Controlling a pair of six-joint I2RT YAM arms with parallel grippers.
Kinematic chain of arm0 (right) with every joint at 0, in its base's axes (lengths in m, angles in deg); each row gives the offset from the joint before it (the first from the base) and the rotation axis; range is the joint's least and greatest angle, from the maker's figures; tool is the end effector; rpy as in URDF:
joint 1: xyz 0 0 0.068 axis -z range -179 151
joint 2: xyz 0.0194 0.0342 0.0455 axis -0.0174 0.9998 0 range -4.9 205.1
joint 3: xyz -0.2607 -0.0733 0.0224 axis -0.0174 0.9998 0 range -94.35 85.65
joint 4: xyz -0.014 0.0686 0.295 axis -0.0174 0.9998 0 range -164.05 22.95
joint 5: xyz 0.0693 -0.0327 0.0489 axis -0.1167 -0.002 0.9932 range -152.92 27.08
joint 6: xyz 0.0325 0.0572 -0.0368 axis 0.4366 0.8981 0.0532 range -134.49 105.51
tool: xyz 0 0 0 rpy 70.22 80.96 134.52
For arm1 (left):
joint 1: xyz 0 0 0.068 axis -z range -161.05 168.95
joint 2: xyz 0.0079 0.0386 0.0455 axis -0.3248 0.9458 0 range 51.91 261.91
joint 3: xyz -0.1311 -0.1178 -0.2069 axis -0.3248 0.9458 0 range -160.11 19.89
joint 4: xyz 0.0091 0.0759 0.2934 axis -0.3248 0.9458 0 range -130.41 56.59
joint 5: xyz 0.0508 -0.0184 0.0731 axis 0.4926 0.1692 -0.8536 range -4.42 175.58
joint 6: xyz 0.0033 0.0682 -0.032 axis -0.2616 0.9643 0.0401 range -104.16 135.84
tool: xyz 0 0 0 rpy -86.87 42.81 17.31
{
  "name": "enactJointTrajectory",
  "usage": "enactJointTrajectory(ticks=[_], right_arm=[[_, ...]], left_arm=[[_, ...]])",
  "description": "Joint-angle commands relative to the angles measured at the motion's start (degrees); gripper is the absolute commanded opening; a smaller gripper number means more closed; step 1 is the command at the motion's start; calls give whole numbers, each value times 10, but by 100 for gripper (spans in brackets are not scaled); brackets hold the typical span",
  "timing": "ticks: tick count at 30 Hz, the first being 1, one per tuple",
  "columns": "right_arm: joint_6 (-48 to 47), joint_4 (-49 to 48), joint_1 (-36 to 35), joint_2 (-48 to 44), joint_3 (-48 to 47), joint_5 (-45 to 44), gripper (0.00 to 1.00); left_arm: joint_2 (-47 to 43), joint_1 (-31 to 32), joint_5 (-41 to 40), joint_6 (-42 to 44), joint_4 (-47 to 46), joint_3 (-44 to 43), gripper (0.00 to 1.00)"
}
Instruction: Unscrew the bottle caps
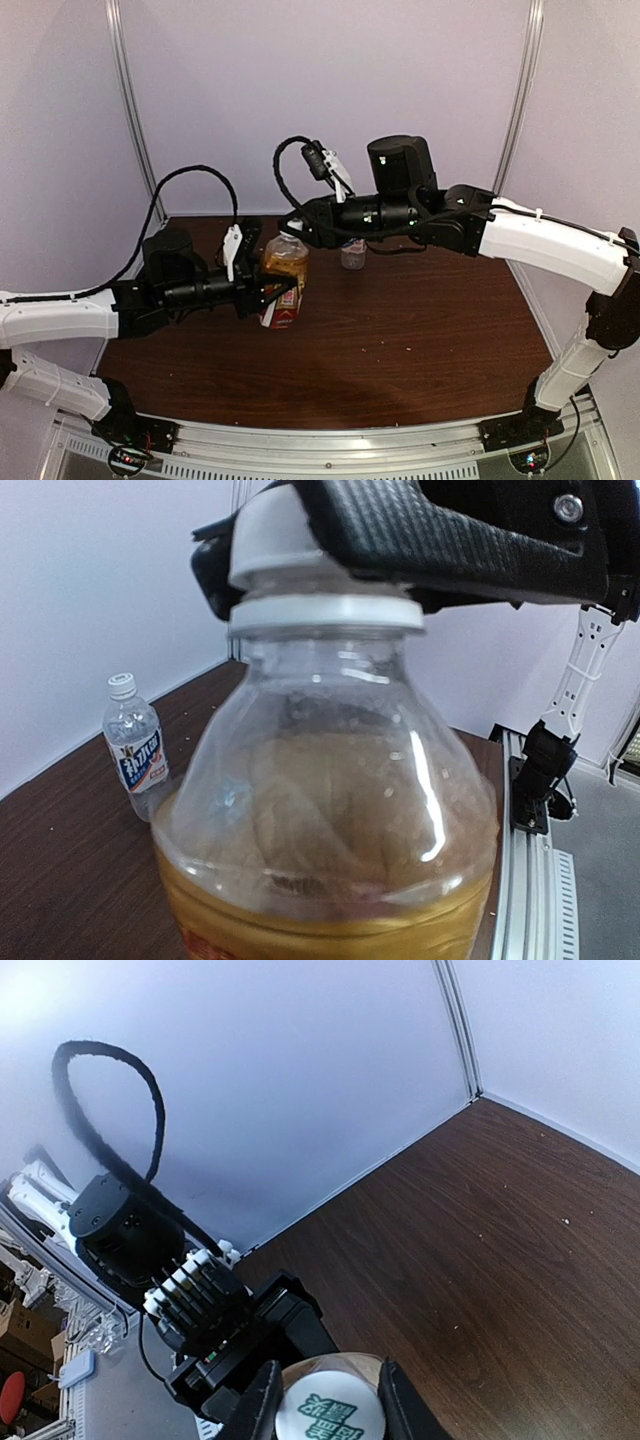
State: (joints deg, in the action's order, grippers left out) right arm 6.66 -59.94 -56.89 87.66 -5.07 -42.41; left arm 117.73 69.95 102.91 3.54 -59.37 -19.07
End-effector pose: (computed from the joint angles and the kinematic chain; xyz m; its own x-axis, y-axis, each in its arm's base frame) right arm 0.2208 0.3938 0.3903 -0.4870 -0.1403 -0.8621 -0.8542 0.2822 0.4367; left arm 0.1935 -0.2690 0.2578 -0.2820 0.0253 -0.9591 0.8878 0.3858 -0.2508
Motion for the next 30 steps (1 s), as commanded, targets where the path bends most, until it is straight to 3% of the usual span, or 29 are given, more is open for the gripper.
enactJointTrajectory(ticks=[1, 7, 11, 15, 23, 30], right_arm=[[-69, -10, 0, -23, 10, 35, 16], [-278, 35, 8, -32, 3, 243, 18], [-358, 93, 14, -23, -17, 331, 22], [-360, 108, 21, -13, -32, 353, 27], [-302, 81, 22, -24, -25, 287, 32], [-241, 42, 21, -52, 2, 233, 58]], left_arm=[[-25, 2, 31, 7, -37, 2, 38], [-37, 2, 249, 8, -86, 9, 38], [-43, 2, 323, -10, -129, 21, 38], [-42, 2, 336, -17, -134, 21, 38], [-31, 2, 307, -11, -128, 20, 38], [-36, 2, 221, 3, -92, 20, 38]])
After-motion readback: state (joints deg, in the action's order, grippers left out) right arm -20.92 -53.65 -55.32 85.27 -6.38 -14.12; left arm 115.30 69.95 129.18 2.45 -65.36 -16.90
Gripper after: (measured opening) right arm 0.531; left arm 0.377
